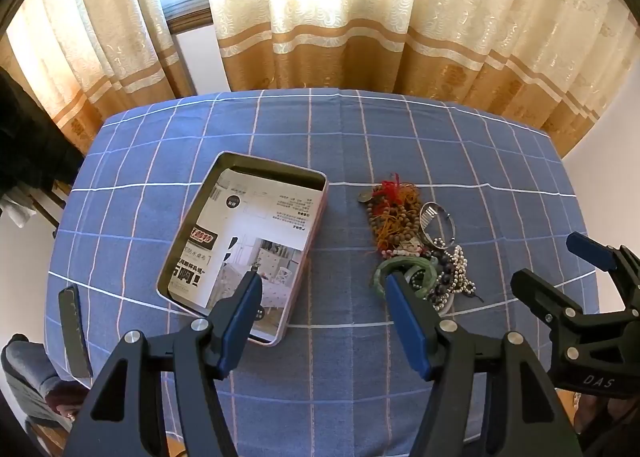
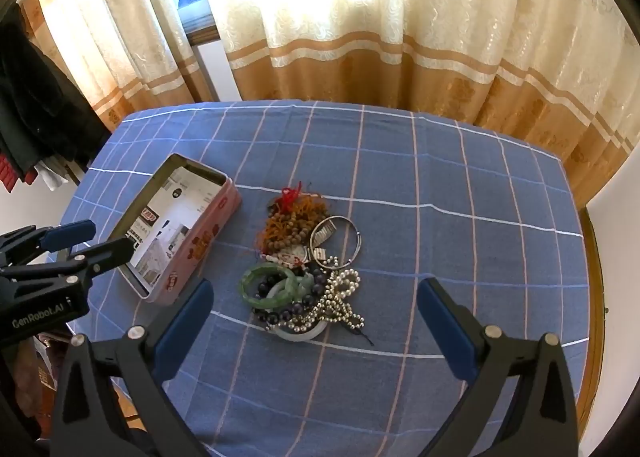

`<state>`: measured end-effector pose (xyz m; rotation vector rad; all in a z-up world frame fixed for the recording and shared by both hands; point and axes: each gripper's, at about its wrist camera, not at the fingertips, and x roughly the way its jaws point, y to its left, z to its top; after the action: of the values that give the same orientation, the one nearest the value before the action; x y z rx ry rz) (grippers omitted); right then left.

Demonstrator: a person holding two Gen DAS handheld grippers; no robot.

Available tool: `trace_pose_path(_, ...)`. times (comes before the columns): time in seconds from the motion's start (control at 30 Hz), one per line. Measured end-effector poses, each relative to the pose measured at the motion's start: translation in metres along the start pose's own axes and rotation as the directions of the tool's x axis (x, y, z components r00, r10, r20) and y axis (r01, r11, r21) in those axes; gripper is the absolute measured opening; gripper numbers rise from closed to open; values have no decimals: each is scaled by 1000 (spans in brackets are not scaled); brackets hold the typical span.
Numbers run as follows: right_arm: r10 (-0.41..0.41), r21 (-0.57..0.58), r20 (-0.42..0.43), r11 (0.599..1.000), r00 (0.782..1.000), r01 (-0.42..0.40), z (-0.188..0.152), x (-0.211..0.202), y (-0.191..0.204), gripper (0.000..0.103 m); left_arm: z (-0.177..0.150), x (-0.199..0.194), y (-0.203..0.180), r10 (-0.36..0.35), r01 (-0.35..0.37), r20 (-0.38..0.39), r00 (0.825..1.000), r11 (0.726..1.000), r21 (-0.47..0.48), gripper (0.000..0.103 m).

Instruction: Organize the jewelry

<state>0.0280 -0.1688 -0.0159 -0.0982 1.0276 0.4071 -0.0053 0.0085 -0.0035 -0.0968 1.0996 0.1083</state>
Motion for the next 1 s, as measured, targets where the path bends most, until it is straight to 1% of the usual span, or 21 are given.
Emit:
trace_pose_path(0.3,-2,-3,-4,1000,1000,2,0,1,0,103,-2,1,5,4,-4,-2,1000,1000,-11,65)
trace_pose_path(0.47,2,-1,-3,1000,1000,-2,8,-3,3,103,-2,2,6,4,-4,-2,1000,1000,-14,64)
trace_pose_path(0.63,-1,-3,2,1000,1000,1,0,3,2,103,-2,2,6,3,-3,-4,1000,1000,-15,64)
trace_pose_path(1.0,-2,-6,-8,1000,1000,2,0,5,1,103,-3,3,6,4,-4,-7,1000,1000,-14,65)
